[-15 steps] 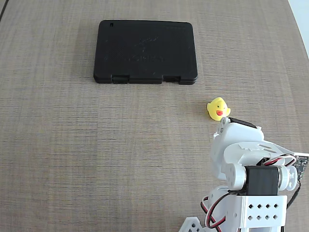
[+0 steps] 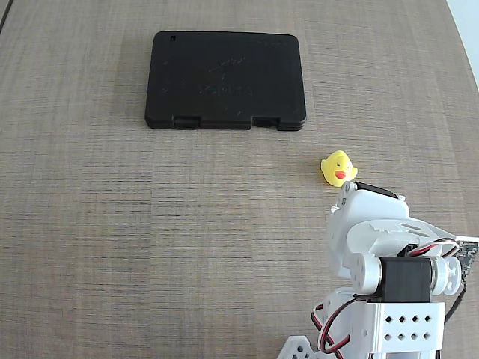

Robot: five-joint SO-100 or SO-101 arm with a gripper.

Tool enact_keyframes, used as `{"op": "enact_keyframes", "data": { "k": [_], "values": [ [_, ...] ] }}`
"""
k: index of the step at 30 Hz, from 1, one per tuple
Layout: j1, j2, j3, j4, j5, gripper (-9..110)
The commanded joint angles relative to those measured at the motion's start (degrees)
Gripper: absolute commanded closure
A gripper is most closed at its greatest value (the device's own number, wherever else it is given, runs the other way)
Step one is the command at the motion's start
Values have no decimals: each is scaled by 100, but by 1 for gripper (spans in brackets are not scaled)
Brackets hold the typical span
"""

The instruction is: Grasp a duck and put it on the black surface.

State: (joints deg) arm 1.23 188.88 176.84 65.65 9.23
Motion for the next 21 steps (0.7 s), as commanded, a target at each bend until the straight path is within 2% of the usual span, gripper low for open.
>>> {"op": "enact_keyframes", "data": {
  "k": [1, 15, 21],
  "values": [
    [-18, 369, -62, 9, 18, 102],
    [-44, 70, -149, -123, -62, 101],
    [-290, -1960, -765, -1020, -62, 86]
  ]
}}
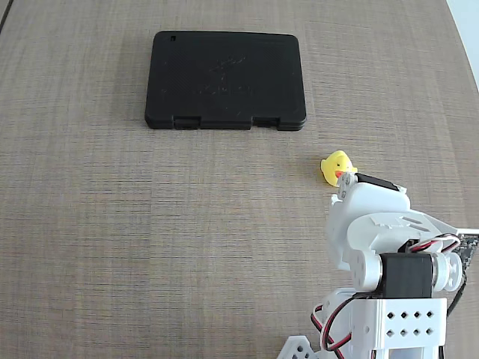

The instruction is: Grasp a duck and put it on the black surface.

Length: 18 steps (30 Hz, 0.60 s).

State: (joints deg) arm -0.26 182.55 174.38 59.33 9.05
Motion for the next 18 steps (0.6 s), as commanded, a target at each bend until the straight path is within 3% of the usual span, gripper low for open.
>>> {"op": "enact_keyframes", "data": {
  "k": [1, 8, 18],
  "values": [
    [-193, -1767, -677, -554, -35, 82],
    [-281, -4878, -2030, -1503, 26, 68],
    [-202, -7638, -3595, -1151, 35, 68]
  ]
}}
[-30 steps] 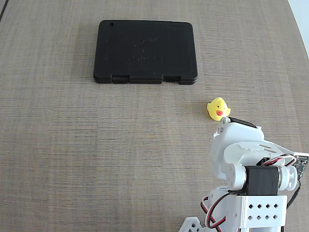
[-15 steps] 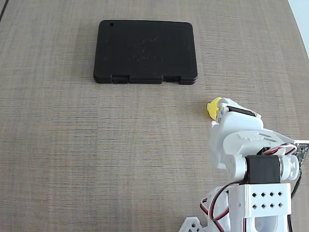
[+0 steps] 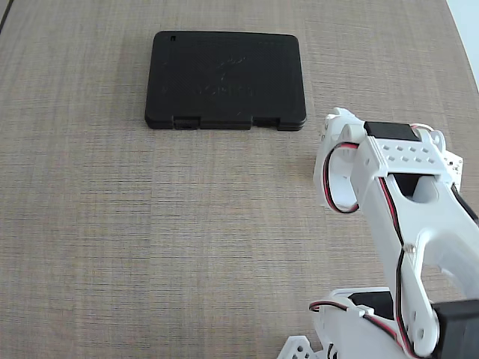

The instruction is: Grasp a duck and put it on the black surface.

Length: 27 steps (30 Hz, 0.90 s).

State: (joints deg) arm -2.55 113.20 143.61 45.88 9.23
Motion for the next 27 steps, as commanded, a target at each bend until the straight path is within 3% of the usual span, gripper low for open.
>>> {"op": "enact_keyframes", "data": {
  "k": [1, 8, 20, 27],
  "values": [
    [44, -809, -659, 316, 9, 68],
    [694, -1266, -1213, 668, -18, 68],
    [650, -1696, -1415, 668, 26, 68],
    [642, -1652, -1415, 668, 26, 86]
  ]
}}
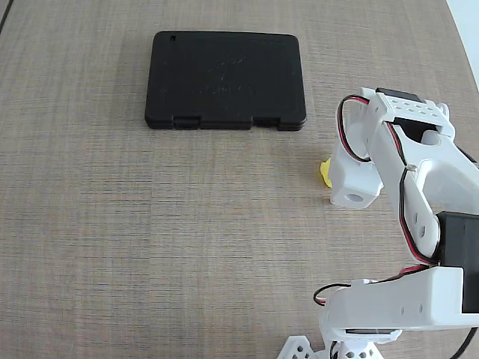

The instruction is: Grasp a duck and put it on the black surface.

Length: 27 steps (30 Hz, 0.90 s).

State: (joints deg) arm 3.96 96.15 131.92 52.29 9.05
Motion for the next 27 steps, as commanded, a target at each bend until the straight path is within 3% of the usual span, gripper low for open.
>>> {"op": "enact_keyframes", "data": {
  "k": [1, 6, 15, 21, 27],
  "values": [
    [-9, 53, -255, 18, 44, 89],
    [-105, 62, -255, 18, -18, 98],
    [-185, 396, -914, 316, -35, 98],
    [-853, 255, -2769, 1547, 35, 96],
    [-1828, -1028, -4834, 2083, 53, 95]
  ]
}}
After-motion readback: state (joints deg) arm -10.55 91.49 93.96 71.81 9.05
